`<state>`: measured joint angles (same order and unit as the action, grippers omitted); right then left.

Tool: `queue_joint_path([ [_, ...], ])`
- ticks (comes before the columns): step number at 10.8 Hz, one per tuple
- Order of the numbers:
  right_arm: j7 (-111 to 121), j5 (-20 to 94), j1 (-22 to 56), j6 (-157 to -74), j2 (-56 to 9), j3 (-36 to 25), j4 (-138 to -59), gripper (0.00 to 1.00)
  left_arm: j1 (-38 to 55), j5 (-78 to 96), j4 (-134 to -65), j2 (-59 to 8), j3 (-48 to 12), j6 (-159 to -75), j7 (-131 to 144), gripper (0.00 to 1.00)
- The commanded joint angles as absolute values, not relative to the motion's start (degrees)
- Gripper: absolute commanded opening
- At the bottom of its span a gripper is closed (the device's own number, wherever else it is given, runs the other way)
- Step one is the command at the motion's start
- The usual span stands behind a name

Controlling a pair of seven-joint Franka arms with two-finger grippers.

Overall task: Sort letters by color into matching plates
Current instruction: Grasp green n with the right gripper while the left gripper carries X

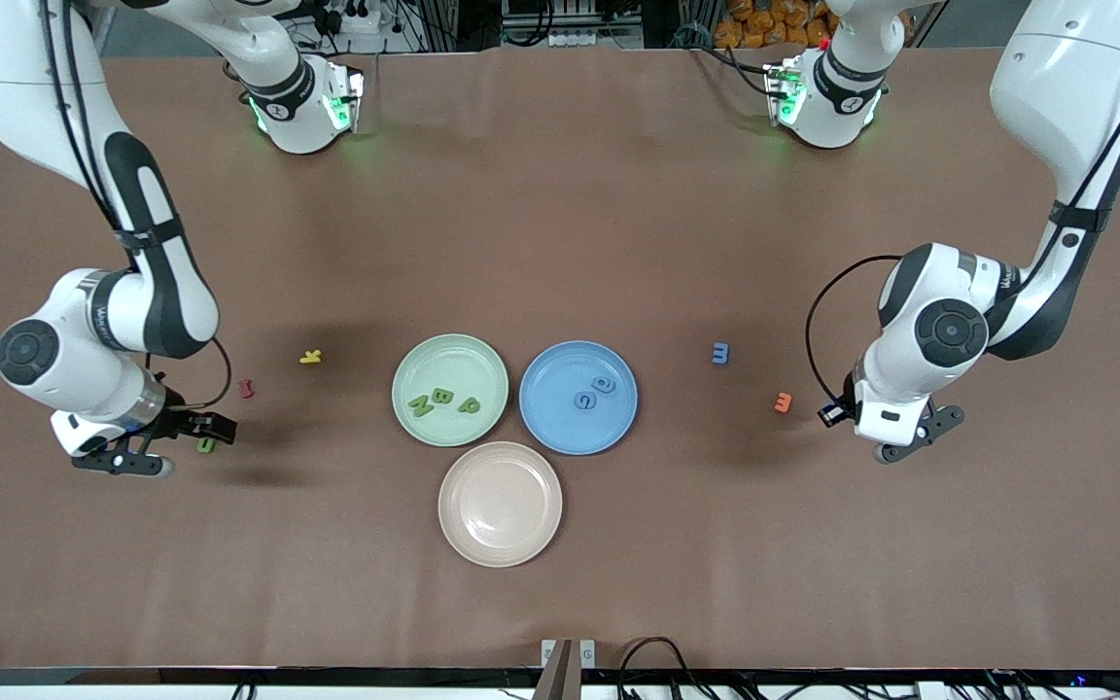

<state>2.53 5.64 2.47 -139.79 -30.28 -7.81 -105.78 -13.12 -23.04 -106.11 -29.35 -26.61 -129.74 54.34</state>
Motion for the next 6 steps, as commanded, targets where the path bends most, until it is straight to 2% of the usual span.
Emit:
queue_joint_path([
  [1,6.84,5.80,-4.29,-141.06,-32.77,-3.09,-103.37,1.00,-13.36,-18.38,-103.20,-27.16,-28.73,-122.55,54.49,0.00],
  [4,7.38,5.71,-5.01,-145.36,-35.59,-2.72,-103.36,1.00,-12.92,-15.04,-98.98,-26.54,-31.37,-115.94,55.89,0.00],
  [6,7.38,5.71,-5.01,-145.46,-36.56,-2.72,-103.36,1.00,-12.74,-14.85,-98.17,-26.54,-33.91,-114.61,58.96,0.00],
])
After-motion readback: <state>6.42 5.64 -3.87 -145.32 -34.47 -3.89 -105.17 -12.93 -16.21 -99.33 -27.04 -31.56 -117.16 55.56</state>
